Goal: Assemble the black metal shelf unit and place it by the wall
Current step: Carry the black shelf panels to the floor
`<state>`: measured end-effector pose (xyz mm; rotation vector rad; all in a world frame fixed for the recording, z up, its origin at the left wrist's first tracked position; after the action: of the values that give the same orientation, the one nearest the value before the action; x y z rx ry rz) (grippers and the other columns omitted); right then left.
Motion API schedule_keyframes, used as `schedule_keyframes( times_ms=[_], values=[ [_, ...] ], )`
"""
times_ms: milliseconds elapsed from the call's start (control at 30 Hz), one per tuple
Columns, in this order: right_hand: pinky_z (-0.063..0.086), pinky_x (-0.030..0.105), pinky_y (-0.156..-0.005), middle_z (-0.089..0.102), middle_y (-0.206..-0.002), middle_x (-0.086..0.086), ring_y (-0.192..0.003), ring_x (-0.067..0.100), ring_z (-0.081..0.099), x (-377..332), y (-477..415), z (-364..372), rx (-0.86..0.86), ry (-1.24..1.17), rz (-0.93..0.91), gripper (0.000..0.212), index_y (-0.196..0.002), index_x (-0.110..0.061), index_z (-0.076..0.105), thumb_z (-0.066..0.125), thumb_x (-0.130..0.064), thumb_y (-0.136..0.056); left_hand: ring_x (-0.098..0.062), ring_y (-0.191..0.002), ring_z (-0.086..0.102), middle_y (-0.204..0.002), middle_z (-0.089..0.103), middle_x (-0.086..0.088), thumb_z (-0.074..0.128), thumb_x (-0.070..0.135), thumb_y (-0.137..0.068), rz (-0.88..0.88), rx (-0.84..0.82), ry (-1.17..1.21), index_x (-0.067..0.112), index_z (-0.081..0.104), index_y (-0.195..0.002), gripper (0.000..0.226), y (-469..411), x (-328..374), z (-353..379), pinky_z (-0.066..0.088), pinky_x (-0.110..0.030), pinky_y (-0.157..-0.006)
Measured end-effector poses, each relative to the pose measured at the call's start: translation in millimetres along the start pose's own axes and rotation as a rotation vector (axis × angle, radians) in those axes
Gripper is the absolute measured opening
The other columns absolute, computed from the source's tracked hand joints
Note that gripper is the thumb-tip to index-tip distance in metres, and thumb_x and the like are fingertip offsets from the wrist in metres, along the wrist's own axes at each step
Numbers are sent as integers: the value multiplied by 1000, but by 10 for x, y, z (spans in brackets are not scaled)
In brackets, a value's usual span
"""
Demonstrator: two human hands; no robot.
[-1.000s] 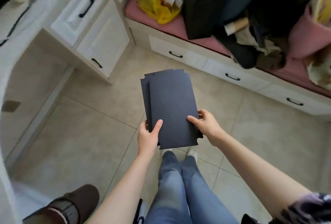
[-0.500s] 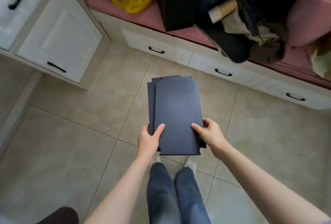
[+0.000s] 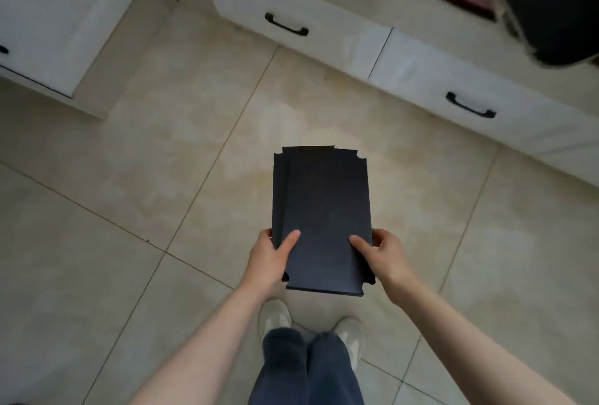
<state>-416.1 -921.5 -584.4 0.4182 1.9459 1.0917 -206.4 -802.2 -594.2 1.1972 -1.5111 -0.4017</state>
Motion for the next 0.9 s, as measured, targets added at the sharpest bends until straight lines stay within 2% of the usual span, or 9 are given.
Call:
schedule_keyframes(
  times_ms=[167,300,400,500,567,633,667,767,900],
  values=[
    [40,14,-39,64,-113,5,-86,22,65,483,-768,243,-4,40,1,34,-123,-6,56,61,-27,-97,-25,-106,64,-120,62,-6,61,47,-95,-40,-43,-53,8,47,-131,55,-738,-509,330,56,-33,-82],
    [48,19,-53,63,-113,1,-90,16,64,716,-1237,427,-2,97,-11,32,-124,-8,55,59,-27,-99,-25,-105,64,-123,62,-9,61,46,-96,-20,-49,-96,5,46,-134,58,-1248,-791,499,58,-29,-74],
    [48,20,-54,60,-120,2,-96,19,63,832,-1504,517,7,77,-23,36,-129,-9,51,59,-27,-99,-27,-111,63,-129,61,-9,61,45,-96,6,-36,-93,5,42,-140,62,-1514,-896,597,56,-39,-90],
    [49,19,-51,58,-121,2,-99,22,63,900,-1718,568,16,65,-39,38,-131,-10,47,59,-26,-98,-26,-112,62,-129,60,-10,58,43,-98,20,-34,-103,4,39,-141,61,-1718,-966,685,55,-37,-93],
    [58,32,-67,58,-123,2,-104,24,63,931,-1839,592,28,96,-60,41,-133,-10,47,61,-25,-97,-23,-107,60,-129,58,-10,57,41,-99,15,-51,-115,3,38,-140,59,-1828,-1041,743,53,-35,-92],
    [58,47,-84,58,-124,1,-107,24,62,972,-1937,626,26,131,-79,43,-134,-10,47,63,-25,-96,-20,-103,58,-125,57,-9,56,40,-99,16,-64,-123,3,37,-138,57,-1909,-1107,783,54,-34,-89],
    [57,48,-87,57,-124,1,-108,24,61,990,-1974,644,21,142,-84,44,-134,-10,47,63,-25,-96,-20,-102,57,-123,56,-6,57,39,-99,14,-72,-122,3,37,-138,56,-1940,-1136,794,54,-32,-86],
    [55,43,-92,57,-127,3,-107,22,59,1055,-2088,699,17,161,-83,46,-136,-9,46,63,-23,-96,-19,-106,58,-121,54,0,61,38,-97,17,-82,-133,7,38,-138,57,-2061,-1198,798,55,-27,-80],
    [54,42,-94,58,-130,8,-109,25,60,1147,-2219,750,38,170,-63,47,-137,-9,45,63,-22,-96,-24,-116,56,-131,49,-9,66,51,-90,18,-38,-232,5,43,-137,70,-2218,-1253,776,52,-37,-99]
  ],
)
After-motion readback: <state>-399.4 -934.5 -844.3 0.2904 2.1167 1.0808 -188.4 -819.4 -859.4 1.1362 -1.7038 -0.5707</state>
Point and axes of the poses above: each hand's wrist, its own y-axis away from the middle knuckle, its own z-axis out of the palm, x = y × z, the point moved 9 cm from there along -y, towards the middle knuckle
